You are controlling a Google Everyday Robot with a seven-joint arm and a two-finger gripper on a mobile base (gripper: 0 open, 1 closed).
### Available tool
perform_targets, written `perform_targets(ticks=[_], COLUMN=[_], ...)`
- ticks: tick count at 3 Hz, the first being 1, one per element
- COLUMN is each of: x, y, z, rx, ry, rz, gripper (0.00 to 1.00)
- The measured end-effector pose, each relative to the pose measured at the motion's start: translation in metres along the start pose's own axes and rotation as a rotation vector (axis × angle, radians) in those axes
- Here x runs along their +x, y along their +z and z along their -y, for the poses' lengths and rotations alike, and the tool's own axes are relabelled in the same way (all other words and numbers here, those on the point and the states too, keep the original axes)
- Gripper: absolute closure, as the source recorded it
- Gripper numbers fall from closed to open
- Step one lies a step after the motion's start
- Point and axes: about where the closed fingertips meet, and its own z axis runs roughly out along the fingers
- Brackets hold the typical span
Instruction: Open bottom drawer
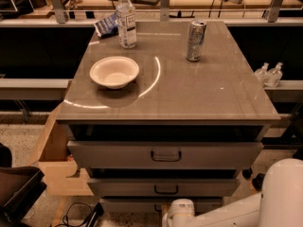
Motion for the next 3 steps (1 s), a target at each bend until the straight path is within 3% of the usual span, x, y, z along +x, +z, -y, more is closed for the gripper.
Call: perform_targets(ticks=[2,3], x=[0.001,0.000], y=[0.050,0.054], z=[0.003,0.005], rx=[-0.065,-0.074], ry=[-0.005,-0.011], rz=[-0.025,-0.027], gripper=[0.00,0.00])
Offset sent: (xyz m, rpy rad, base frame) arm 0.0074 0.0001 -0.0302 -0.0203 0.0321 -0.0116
